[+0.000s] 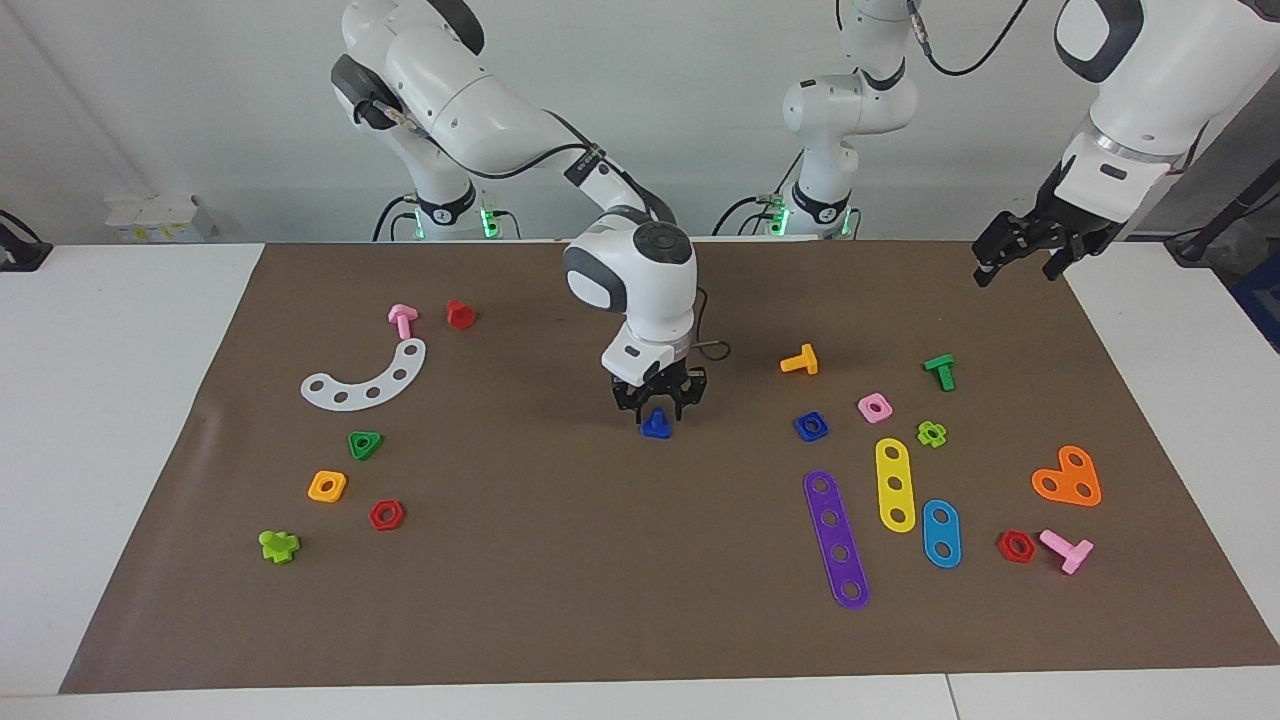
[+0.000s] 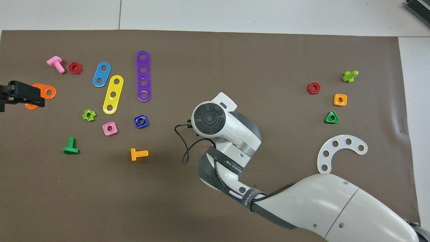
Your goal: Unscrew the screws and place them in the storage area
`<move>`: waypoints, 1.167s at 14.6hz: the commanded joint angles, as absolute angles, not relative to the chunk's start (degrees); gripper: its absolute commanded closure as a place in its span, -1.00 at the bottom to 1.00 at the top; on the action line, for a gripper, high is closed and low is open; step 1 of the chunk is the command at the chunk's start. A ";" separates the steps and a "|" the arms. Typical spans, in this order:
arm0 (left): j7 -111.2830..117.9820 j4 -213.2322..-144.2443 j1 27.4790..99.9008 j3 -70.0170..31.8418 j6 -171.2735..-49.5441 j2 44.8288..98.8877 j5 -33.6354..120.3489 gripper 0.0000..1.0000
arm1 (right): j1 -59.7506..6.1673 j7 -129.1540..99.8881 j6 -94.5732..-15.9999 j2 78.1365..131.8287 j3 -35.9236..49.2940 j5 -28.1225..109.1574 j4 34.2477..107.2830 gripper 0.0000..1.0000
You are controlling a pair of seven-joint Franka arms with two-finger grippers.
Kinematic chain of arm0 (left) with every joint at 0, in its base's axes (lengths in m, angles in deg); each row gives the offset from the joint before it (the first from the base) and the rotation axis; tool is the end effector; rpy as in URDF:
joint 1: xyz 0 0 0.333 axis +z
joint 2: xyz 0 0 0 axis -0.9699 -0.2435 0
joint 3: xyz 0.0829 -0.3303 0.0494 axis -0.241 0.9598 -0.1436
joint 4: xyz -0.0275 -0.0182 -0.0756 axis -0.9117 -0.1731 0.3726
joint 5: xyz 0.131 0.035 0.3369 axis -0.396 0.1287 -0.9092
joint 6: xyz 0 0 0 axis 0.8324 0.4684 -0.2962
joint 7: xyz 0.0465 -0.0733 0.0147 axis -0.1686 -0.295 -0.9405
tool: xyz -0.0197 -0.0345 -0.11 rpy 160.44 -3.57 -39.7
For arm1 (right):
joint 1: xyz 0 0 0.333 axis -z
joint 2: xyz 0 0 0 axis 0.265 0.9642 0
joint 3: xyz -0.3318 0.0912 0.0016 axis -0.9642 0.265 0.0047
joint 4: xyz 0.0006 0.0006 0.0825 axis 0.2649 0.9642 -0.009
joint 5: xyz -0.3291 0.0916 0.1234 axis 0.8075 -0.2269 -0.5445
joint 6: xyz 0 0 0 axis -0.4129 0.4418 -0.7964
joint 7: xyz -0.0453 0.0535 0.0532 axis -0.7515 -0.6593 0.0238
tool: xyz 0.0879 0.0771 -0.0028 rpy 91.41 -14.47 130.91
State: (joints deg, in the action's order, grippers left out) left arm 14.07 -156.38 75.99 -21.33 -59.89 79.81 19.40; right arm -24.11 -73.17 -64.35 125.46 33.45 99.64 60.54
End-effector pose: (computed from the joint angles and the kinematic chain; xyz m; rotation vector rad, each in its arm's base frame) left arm 0.5318 -0.0091 0.6457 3.1178 0.1082 -0.0288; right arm 0.5558 0.3954 0.3398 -3.1326 -0.0745 -0.1785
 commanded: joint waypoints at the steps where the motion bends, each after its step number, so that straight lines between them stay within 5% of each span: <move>1: 11.84 -164.52 77.39 -19.66 -64.11 83.84 18.31 -1.00 | -23.10 -73.96 -65.83 125.32 34.55 101.08 61.94 -0.20; 4: 11.59 -172.96 82.23 -14.04 -70.09 87.18 18.39 -1.00 | -23.01 -73.96 -66.10 125.15 34.46 101.16 62.64 -0.07; 12: 14.03 -175.45 82.06 -14.12 -71.51 88.42 18.40 -1.00 | -23.01 -74.31 -68.56 125.24 34.46 101.17 62.99 -0.04; 14: 18.34 -175.45 82.06 -13.94 -72.48 88.42 18.40 -1.00 | -22.93 -74.31 -68.56 125.15 34.46 101.25 63.16 0.27; 16: 18.44 -175.62 82.15 -13.50 -72.48 88.42 18.40 -1.00 | -22.92 -74.66 -68.56 125.06 34.46 101.25 63.17 1.00; 17: 18.53 -175.62 82.15 -13.15 -72.48 88.51 18.40 -1.00 | -23.01 -75.27 -68.21 124.97 34.46 101.25 63.17 1.00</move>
State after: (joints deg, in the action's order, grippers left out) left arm 17.30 -173.04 80.88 -14.65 -70.80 86.38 19.29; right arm -24.02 -73.19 -67.28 125.45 33.47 99.64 61.88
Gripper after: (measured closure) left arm 0.000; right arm 0.793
